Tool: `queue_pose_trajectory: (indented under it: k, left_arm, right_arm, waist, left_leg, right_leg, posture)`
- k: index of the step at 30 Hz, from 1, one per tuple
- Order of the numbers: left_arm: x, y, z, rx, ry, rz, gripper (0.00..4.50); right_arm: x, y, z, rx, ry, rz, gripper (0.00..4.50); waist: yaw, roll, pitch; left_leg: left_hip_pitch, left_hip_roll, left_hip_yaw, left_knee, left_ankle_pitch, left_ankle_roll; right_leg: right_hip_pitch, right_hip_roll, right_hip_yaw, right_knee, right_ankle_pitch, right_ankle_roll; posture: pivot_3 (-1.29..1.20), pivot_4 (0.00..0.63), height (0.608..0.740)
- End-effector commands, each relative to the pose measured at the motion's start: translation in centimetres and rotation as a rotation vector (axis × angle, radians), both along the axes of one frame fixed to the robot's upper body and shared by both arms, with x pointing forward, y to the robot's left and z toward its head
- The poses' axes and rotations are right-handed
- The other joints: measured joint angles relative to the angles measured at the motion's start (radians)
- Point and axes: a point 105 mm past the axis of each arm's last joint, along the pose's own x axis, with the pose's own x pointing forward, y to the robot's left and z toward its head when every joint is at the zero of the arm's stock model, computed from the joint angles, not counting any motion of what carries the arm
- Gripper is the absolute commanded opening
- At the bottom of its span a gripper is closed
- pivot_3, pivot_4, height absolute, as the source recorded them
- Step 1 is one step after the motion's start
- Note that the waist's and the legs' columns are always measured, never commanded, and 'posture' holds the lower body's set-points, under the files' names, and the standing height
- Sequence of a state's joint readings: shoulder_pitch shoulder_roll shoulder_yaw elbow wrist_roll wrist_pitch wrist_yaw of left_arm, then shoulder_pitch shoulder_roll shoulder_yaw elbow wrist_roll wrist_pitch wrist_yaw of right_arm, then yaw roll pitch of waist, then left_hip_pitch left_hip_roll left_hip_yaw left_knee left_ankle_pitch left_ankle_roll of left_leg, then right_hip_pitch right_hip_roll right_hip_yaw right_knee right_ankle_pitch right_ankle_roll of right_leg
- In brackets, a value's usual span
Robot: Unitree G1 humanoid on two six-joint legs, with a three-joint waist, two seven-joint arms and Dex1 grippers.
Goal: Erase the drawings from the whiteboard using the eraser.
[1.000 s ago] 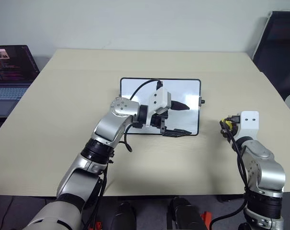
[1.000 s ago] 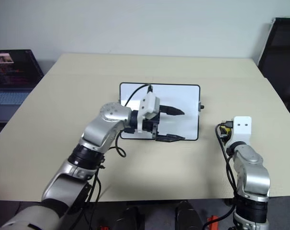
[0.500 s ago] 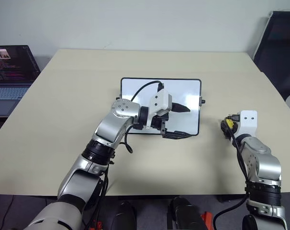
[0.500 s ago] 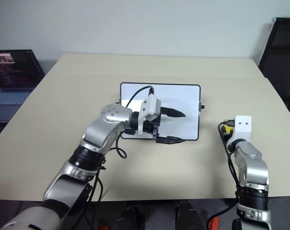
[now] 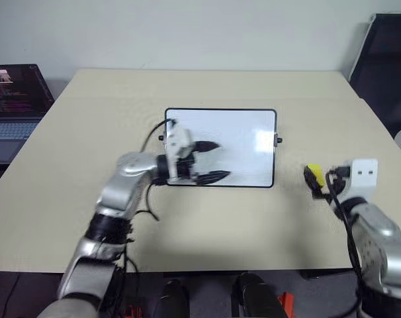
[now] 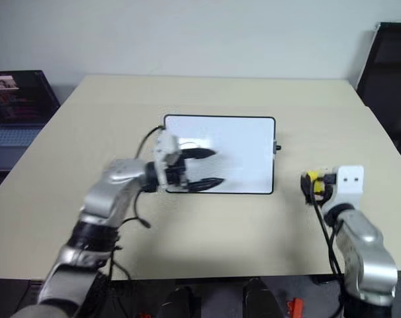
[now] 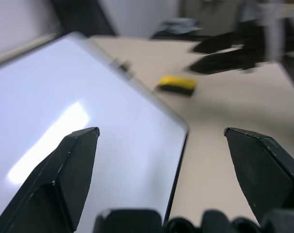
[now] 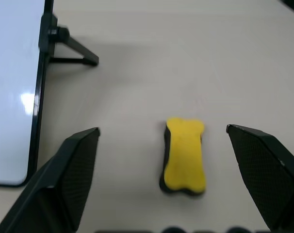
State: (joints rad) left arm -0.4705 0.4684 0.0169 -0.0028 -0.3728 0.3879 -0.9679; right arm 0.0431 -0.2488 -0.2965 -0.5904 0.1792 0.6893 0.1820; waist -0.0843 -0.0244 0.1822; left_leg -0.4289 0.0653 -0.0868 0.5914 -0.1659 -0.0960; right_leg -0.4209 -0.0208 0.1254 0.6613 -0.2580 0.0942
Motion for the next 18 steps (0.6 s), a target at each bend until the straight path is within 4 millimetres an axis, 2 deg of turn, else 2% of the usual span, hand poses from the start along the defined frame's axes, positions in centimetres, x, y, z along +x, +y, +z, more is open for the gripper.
queue_pose_trajectory:
  k: [1,3,4,9,12,14,18]
  left_arm:
    - [-0.7,2.2,1.9,-0.148,-0.048,0.220,4.50]
    - [-1.6,5.1,0.7,-0.196,-0.072,0.462,4.50]
    - [-1.9,5.2,0.4,-0.201,-0.082,0.529,4.50]
    - [-4.2,10.0,-2.5,-0.162,-0.103,0.932,4.50]
    - [-5.3,11.1,-4.6,-0.128,-0.051,1.021,4.50]
    - [-5.9,12.0,-6.1,-0.111,0.006,1.083,4.50]
    - [-6.0,11.7,-6.8,-0.101,0.030,1.092,4.50]
  right_arm:
    - [-1.1,0.2,1.6,-0.072,-0.176,-0.032,4.48]
    - [-1.8,0.2,-0.4,-0.080,-0.168,-0.061,4.48]
    - [-1.9,-0.4,-1.0,-0.087,-0.160,-0.070,4.48]
    - [-3.4,0.2,-1.1,0.064,-0.213,0.003,4.48]
    - [-3.9,0.4,-1.5,0.100,-0.200,0.021,4.48]
    - [-4.2,0.3,-2.0,0.085,-0.175,0.021,4.48]
    - [-4.4,-0.6,-2.7,0.067,-0.142,0.006,4.48]
  waist:
    - [0.003,0.000,0.000]
    - [0.005,-0.001,-0.001]
    - [0.005,-0.002,-0.001]
    - [0.007,-0.005,-0.001]
    - [0.004,-0.005,-0.001]
    - [0.004,-0.004,-0.001]
    - [0.004,-0.008,-0.003]
  left_leg:
    - [0.000,0.000,0.000,0.001,0.000,0.000]
    - [-0.001,-0.001,0.001,0.003,0.000,0.000]
    - [0.001,-0.001,0.002,0.003,0.000,-0.001]
    - [0.012,-0.001,0.003,0.003,0.000,-0.001]
    - [0.014,-0.001,0.003,0.003,-0.003,-0.006]
    - [0.013,0.000,0.003,0.003,-0.004,-0.008]
    - [0.011,-0.002,0.008,0.004,-0.005,-0.008]
  right_leg:
    - [0.000,0.000,0.000,-0.001,0.000,0.000]
    - [0.001,-0.001,0.000,-0.002,-0.002,-0.005]
    - [0.003,-0.002,0.001,-0.003,-0.001,-0.006]
    - [0.013,-0.002,0.002,-0.005,-0.001,-0.007]
    - [0.013,-0.002,0.003,-0.006,-0.001,-0.008]
    - [0.010,-0.002,0.002,-0.015,-0.001,-0.008]
    - [0.010,-0.009,0.003,-0.022,-0.001,-0.008]
  posture:
    - [0.00,0.150,0.740]
    - [0.00,0.150,0.740]
    - [0.00,0.150,0.740]
    - [0.00,0.150,0.740]
    - [0.00,0.150,0.740]
    - [0.00,0.150,0.740]
    - [0.00,0.150,0.740]
